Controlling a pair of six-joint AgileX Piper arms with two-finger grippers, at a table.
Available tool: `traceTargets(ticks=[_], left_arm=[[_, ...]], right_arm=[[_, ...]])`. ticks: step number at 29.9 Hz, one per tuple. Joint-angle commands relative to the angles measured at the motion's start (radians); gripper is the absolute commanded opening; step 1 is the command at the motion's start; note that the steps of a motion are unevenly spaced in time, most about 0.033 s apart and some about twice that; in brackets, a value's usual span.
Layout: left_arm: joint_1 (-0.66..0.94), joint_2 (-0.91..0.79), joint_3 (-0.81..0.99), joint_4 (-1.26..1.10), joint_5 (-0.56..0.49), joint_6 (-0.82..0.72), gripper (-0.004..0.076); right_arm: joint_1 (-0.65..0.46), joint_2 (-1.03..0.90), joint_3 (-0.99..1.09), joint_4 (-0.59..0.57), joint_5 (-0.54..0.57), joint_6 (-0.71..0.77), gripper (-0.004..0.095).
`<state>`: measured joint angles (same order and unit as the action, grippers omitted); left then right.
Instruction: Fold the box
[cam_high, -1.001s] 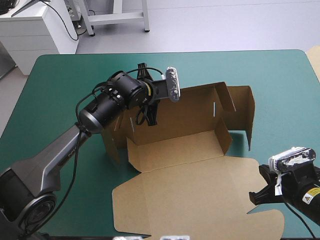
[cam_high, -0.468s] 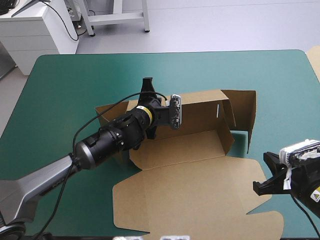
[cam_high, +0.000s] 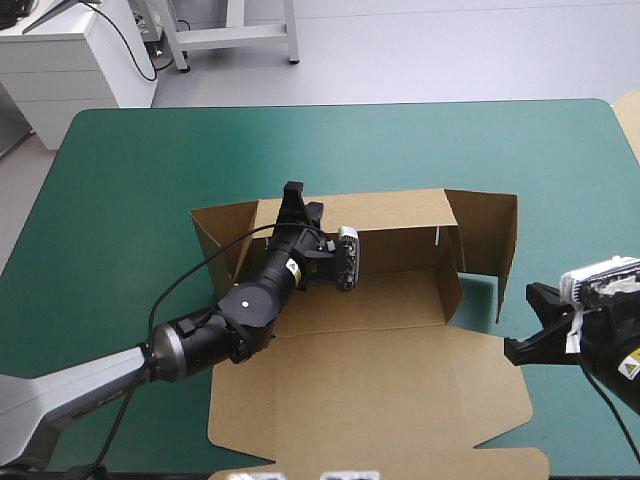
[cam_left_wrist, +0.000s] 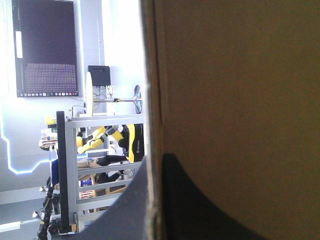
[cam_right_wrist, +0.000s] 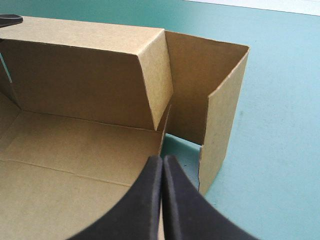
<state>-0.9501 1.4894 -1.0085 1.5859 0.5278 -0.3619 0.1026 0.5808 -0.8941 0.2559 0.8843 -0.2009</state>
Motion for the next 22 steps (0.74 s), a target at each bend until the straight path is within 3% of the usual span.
traceTargets(ticks=[1, 7, 22], left_arm=[[-0.007, -0.042, -0.023, 0.106, 0.058, -0.069, -0.0008], [-0.007, -0.055, -0.012, 0.154, 0.009, -0.046, -0.0008], [0.004, -0.051, -0.012, 0.201, 0.027, -0.13, -0.0008]], right_arm=[[-0.009, 0.046, -0.062, 0.001, -0.075, -0.002, -0.0019], [-0.009, 0.141, -0.167, -0.023, -0.082, 0.007, -0.0019], [-0.009, 0.512, -0.49, -0.025, -0.029, 0.075, -0.0021]])
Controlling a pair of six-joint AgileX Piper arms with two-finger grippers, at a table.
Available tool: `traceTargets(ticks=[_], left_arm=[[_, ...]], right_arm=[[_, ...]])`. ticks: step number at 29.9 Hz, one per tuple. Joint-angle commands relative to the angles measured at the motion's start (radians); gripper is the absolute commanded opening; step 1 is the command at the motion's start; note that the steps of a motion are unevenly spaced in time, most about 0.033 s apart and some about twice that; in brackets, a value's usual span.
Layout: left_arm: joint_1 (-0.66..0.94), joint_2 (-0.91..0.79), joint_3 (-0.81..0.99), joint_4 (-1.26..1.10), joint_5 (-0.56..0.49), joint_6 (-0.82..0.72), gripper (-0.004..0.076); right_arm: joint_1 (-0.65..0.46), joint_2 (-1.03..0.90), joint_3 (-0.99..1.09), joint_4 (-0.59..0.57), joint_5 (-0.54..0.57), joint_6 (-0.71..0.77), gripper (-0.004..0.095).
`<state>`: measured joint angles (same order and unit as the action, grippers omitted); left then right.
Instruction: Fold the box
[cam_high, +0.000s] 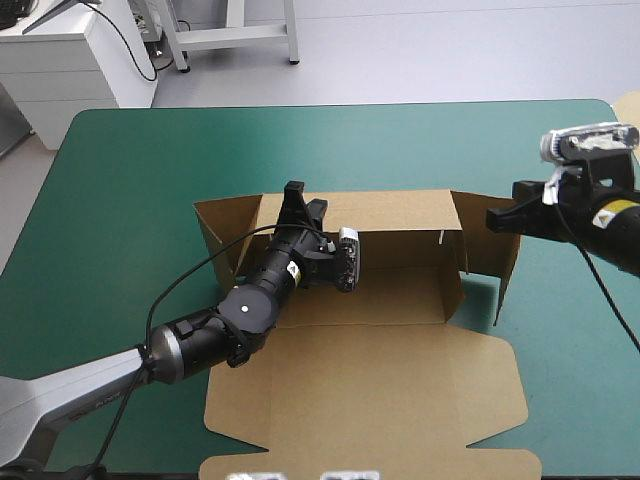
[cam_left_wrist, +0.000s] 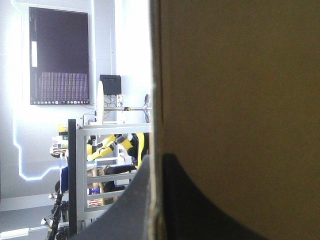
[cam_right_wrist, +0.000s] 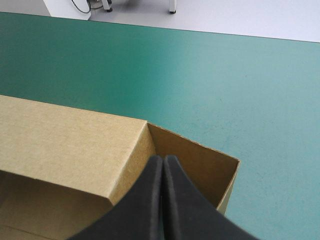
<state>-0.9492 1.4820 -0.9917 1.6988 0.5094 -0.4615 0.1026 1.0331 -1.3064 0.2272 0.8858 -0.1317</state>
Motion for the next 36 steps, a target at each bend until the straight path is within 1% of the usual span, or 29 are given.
traceTargets(ticks=[1, 8, 13, 17, 24, 30, 36], left_arm=[[0.003, -0.043, -0.029, 0.088, 0.043, -0.036, -0.0008], [0.003, -0.043, -0.029, 0.088, 0.033, -0.036, -0.0008], [0.003, -0.041, -0.029, 0.088, 0.03, -0.036, -0.0008], [0.003, -0.035, -0.029, 0.088, 0.034, -0.038, -0.0008], [0.003, -0.033, -0.029, 0.085, 0.027, -0.045, -0.0008], [0.003, -0.033, -0.029, 0.085, 0.027, -0.045, -0.0008], [0.003, -0.033, -0.029, 0.085, 0.024, -0.045, -0.0008]], right_arm=[[-0.009, 0.095, -0.104, 0.004, -0.015, 0.01, -0.0021], [-0.009, 0.315, -0.298, 0.004, 0.071, 0.037, -0.0021], [-0.009, 0.475, -0.459, -0.003, 0.192, 0.054, -0.0021], [-0.009, 0.555, -0.523, -0.004, 0.28, 0.053, -0.002], [-0.009, 0.594, -0.519, -0.08, 0.357, 0.066, -0.0021], [-0.009, 0.592, -0.479, -0.089, 0.359, 0.081, -0.0021], [-0.009, 0.58, -0.357, -0.063, 0.359, 0.071, -0.0021]])
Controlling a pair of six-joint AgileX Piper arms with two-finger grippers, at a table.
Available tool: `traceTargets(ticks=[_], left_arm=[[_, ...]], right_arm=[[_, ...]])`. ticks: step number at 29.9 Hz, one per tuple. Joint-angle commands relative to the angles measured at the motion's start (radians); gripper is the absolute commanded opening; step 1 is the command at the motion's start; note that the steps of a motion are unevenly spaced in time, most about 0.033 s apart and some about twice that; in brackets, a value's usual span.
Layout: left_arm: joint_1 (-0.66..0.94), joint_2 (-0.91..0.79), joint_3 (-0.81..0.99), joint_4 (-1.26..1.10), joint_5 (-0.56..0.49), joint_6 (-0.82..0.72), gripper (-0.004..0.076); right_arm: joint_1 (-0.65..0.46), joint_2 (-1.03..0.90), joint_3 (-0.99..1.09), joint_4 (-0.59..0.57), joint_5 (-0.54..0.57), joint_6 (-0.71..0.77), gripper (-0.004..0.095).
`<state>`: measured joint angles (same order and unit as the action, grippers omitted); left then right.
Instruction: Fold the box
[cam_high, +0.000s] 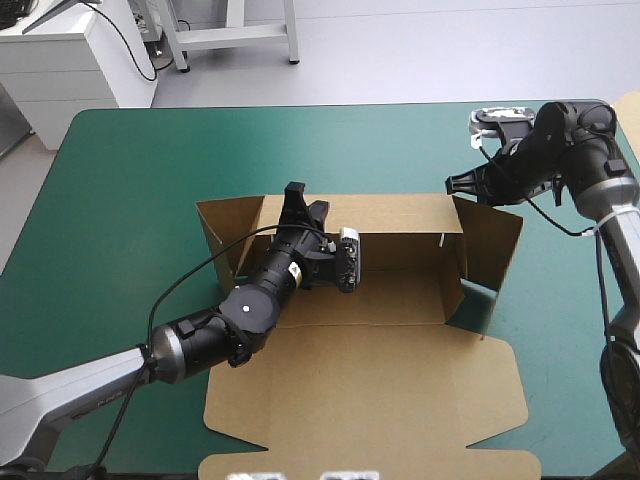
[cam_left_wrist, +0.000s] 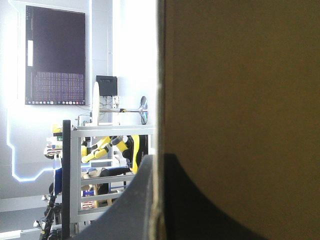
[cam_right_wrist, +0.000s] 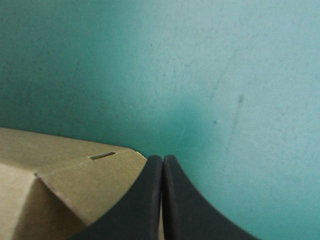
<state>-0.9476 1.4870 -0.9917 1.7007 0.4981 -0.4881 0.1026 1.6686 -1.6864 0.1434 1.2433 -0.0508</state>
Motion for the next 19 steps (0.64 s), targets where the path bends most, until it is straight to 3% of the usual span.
traceTargets(ticks=[1, 13, 19], left_arm=[[0.001, -0.038, -0.029, 0.084, 0.035, -0.018, -0.0008], [0.001, -0.03, -0.029, 0.079, 0.035, -0.018, -0.0008], [0.001, -0.008, -0.029, 0.075, 0.038, -0.016, -0.0008]], right_arm=[[-0.009, -0.065, 0.043, 0.028, 0.001, -0.021, -0.0021], [-0.009, -0.194, 0.187, 0.04, -0.005, -0.092, -0.0021], [-0.009, -0.335, 0.372, 0.145, -0.207, -0.216, -0.0021]])
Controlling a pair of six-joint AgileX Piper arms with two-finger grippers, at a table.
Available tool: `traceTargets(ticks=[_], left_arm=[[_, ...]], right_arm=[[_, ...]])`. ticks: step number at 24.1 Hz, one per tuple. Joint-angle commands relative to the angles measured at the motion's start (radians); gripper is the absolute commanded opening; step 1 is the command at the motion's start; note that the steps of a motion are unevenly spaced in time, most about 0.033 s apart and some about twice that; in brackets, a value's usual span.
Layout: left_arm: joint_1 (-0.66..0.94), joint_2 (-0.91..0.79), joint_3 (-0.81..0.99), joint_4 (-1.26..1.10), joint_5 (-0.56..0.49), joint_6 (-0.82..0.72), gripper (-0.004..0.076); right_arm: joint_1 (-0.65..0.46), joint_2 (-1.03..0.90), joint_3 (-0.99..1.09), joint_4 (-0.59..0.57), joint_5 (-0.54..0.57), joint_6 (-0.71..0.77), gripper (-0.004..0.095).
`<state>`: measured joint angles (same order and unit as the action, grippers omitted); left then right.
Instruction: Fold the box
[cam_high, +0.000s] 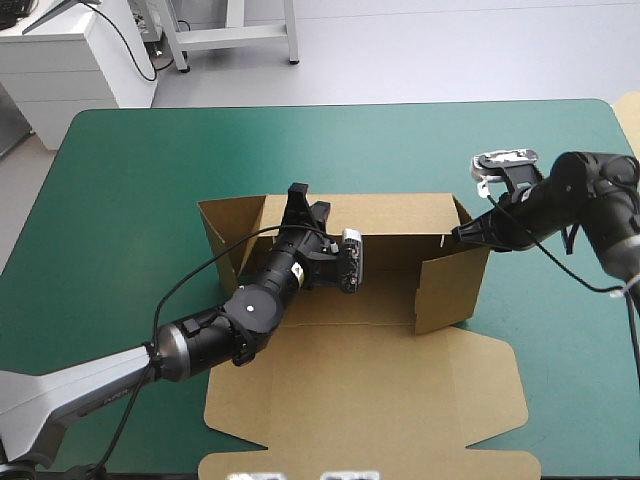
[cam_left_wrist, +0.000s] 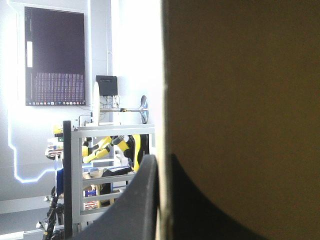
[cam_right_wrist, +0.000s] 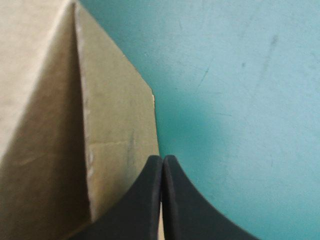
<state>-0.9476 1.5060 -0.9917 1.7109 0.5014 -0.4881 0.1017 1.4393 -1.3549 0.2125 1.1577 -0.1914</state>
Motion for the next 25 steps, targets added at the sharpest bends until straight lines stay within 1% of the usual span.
traceTargets(ticks=[1, 4, 6, 9, 11, 13, 14, 15, 16, 17, 18, 19, 20, 21, 23, 25], left_arm=[[0.001, -0.025, -0.029, 0.065, 0.035, -0.016, -0.0008], [0.001, -0.023, -0.029, 0.065, 0.033, -0.023, -0.0008], [0.001, -0.023, -0.029, 0.065, 0.035, -0.02, -0.0008], [0.001, -0.023, -0.029, 0.065, 0.035, -0.02, -0.0008], [0.001, -0.023, -0.029, 0.065, 0.035, -0.02, -0.0008], [0.001, -0.023, -0.029, 0.065, 0.035, -0.02, -0.0008], [0.001, -0.023, -0.029, 0.065, 0.035, -0.02, -0.0008], [0.001, -0.023, -0.029, 0.065, 0.035, -0.02, -0.0008], [0.001, -0.023, -0.029, 0.065, 0.035, -0.02, -0.0008], [0.001, -0.023, -0.029, 0.065, 0.035, -0.02, -0.0008], [0.001, -0.023, -0.029, 0.065, 0.035, -0.02, -0.0008], [0.001, -0.023, -0.029, 0.065, 0.037, -0.017, -0.0008], [0.001, -0.023, -0.029, 0.065, 0.037, -0.015, -0.0008], [0.001, -0.023, -0.029, 0.065, 0.037, -0.015, -0.0008], [0.001, -0.023, -0.029, 0.065, 0.041, -0.015, -0.0008], [0.001, -0.023, -0.029, 0.062, 0.065, -0.017, -0.0008]], right_arm=[[-0.008, -0.128, 0.08, 0.095, -0.156, -0.105, -0.0021], [-0.008, -0.196, 0.191, 0.144, -0.283, -0.193, -0.0021], [-0.008, -0.233, 0.261, 0.174, -0.348, -0.24, -0.0021], [-0.008, -0.264, 0.333, 0.216, -0.399, -0.297, -0.0018], [-0.008, -0.274, 0.359, 0.228, -0.411, -0.322, 0.0], [-0.008, -0.285, 0.373, 0.257, -0.399, -0.415, 0.0062], [-0.008, -0.29, 0.375, 0.271, -0.387, -0.453, 0.011], [-0.008, -0.296, 0.377, 0.296, -0.372, -0.507, 0.024], [-0.008, -0.298, 0.377, 0.301, -0.373, -0.515, 0.0299], [-0.008, -0.3, 0.377, 0.3, -0.373, -0.526, 0.0426], [-0.008, -0.302, 0.377, 0.3, -0.373, -0.526, 0.0458], [-0.008, -0.302, 0.377, 0.3, -0.369, -0.531, 0.0466], [-0.008, -0.302, 0.377, 0.3, -0.364, -0.536, 0.0464], [-0.008, -0.302, 0.377, 0.305, -0.336, -0.562, 0.0464], [-0.008, -0.302, 0.377, 0.303, -0.304, -0.569, 0.0464], [-0.008, -0.304, 0.377, 0.298, -0.286, -0.569, 0.0464]])
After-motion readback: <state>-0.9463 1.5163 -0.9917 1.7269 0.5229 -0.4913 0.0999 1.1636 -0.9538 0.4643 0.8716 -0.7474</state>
